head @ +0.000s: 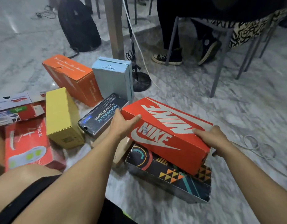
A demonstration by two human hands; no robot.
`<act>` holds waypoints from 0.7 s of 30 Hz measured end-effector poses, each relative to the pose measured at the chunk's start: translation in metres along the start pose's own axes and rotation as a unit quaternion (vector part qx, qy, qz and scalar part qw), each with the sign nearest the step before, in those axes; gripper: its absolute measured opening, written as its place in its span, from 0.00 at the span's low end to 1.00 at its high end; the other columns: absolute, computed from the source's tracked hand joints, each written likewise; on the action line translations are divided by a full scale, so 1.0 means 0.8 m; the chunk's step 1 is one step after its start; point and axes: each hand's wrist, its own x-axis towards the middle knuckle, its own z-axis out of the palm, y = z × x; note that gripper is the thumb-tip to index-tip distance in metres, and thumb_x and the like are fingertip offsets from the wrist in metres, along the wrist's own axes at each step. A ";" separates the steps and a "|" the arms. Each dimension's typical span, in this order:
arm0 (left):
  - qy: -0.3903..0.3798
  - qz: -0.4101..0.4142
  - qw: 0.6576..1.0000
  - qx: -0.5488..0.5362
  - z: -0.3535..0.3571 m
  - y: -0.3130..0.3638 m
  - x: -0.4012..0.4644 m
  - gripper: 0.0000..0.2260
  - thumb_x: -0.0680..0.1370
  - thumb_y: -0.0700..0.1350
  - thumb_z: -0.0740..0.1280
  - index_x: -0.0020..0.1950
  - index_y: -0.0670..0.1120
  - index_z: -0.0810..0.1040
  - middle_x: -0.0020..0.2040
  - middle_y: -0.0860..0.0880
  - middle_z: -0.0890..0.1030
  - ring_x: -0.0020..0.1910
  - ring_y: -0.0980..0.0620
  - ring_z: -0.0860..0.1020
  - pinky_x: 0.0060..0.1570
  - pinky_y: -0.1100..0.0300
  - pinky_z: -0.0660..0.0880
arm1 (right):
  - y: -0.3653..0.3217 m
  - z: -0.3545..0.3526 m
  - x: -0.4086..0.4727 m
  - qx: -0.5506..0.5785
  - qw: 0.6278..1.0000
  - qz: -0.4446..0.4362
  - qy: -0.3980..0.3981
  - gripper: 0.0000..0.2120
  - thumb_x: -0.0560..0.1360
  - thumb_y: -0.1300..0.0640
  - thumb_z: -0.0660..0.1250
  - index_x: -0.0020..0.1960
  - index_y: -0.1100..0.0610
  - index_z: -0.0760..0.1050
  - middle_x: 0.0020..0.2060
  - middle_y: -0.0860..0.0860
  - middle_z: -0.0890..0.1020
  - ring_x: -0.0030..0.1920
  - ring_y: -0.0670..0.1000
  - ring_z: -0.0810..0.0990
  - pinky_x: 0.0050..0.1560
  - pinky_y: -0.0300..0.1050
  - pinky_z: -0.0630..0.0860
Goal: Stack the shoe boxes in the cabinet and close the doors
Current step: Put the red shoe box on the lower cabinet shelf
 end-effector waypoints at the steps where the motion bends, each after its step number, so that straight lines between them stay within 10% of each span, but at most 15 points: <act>1: 0.000 -0.010 1.000 -0.013 0.001 0.000 0.004 0.38 0.66 0.63 0.74 0.68 0.49 0.62 0.66 0.46 0.74 0.58 0.43 0.79 0.56 0.42 0.78 | 0.001 0.001 -0.002 0.049 0.998 0.018 -0.020 0.38 0.70 0.40 0.71 0.69 0.60 0.61 0.55 0.59 0.77 0.46 0.59 0.78 0.33 0.49 0.75; 11: 0.017 -0.020 0.994 -0.109 -0.014 0.006 0.012 0.30 0.71 0.54 0.75 0.67 0.45 0.68 0.59 0.48 0.76 0.49 0.49 0.79 0.42 0.59 0.75 | 0.002 0.007 -0.011 0.265 0.963 -0.008 -0.041 0.28 0.71 0.51 0.73 0.66 0.56 0.66 0.54 0.57 0.81 0.43 0.57 0.83 0.27 0.45 0.77; 17: 0.124 -0.012 0.979 -0.162 -0.076 0.026 -0.007 0.31 0.64 0.62 0.76 0.55 0.46 0.66 0.50 0.48 0.75 0.46 0.52 0.78 0.40 0.54 0.76 | -0.059 -0.005 -0.033 0.262 0.956 -0.123 -0.053 0.21 0.70 0.53 0.74 0.61 0.54 0.73 0.48 0.54 0.84 0.43 0.56 0.85 0.41 0.50 0.81; 21: 0.181 0.006 0.977 -0.111 -0.154 0.034 -0.025 0.32 0.58 0.65 0.75 0.51 0.47 0.71 0.56 0.43 0.79 0.52 0.46 0.80 0.45 0.53 0.77 | -0.119 -0.003 -0.063 0.241 0.943 -0.197 -0.114 0.10 0.71 0.58 0.73 0.52 0.56 0.78 0.40 0.53 0.85 0.30 0.50 0.83 0.24 0.40 0.74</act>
